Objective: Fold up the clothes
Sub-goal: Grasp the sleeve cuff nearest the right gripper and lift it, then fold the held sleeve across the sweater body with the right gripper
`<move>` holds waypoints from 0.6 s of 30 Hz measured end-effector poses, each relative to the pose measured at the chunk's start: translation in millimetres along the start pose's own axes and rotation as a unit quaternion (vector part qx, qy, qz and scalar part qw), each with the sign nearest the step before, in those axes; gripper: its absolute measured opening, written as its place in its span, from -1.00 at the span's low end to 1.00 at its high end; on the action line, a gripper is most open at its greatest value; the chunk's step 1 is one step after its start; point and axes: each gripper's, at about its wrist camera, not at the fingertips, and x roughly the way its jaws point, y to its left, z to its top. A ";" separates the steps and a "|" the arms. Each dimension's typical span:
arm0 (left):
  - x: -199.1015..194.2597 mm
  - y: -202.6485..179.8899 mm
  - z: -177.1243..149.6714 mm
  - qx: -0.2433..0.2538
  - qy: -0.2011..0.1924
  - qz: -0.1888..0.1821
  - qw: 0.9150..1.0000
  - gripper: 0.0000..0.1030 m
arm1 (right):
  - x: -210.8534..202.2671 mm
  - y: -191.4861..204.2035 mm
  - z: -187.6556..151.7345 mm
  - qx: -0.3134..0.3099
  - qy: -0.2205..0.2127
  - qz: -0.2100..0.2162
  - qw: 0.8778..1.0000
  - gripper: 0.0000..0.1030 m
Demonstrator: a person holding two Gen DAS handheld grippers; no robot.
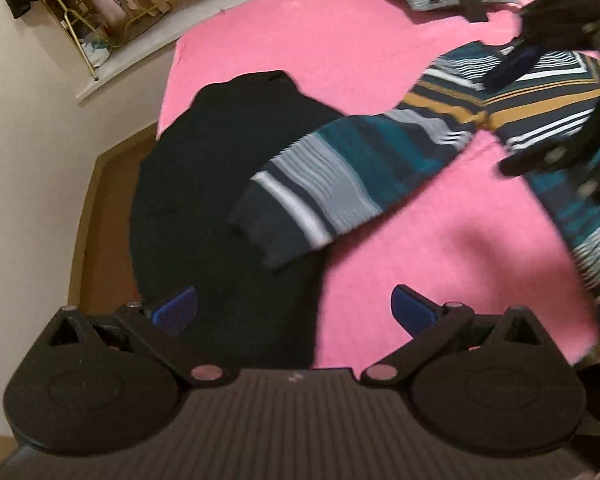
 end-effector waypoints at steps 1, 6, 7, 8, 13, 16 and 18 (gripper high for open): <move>5.8 9.3 -3.9 -0.001 -0.001 0.004 1.000 0.97 | 22.1 5.8 11.4 -0.015 -0.001 0.004 1.000 -0.13; 31.4 42.4 -27.8 -0.037 0.011 0.007 0.999 0.97 | 120.5 37.2 52.5 -0.093 0.003 0.014 0.996 -0.14; 34.7 46.2 -32.9 -0.046 0.015 0.004 0.999 0.97 | 135.5 41.4 54.7 -0.106 0.010 0.014 0.994 -0.14; 37.5 49.5 -37.9 -0.055 0.019 0.001 0.998 0.97 | 150.3 45.5 56.6 -0.119 0.018 0.013 0.993 -0.14; 47.4 56.9 -60.8 -0.078 0.044 -0.007 0.996 0.97 | 193.6 51.4 57.5 -0.151 0.032 0.009 0.988 -0.99; 46.2 56.4 -66.0 -0.086 0.055 -0.009 0.995 0.97 | 181.7 37.9 64.4 -0.104 0.013 0.010 0.994 -0.98; 41.9 53.4 -64.5 -0.085 0.054 -0.013 0.995 0.97 | 160.9 16.8 70.7 -0.046 -0.009 0.017 0.999 -0.99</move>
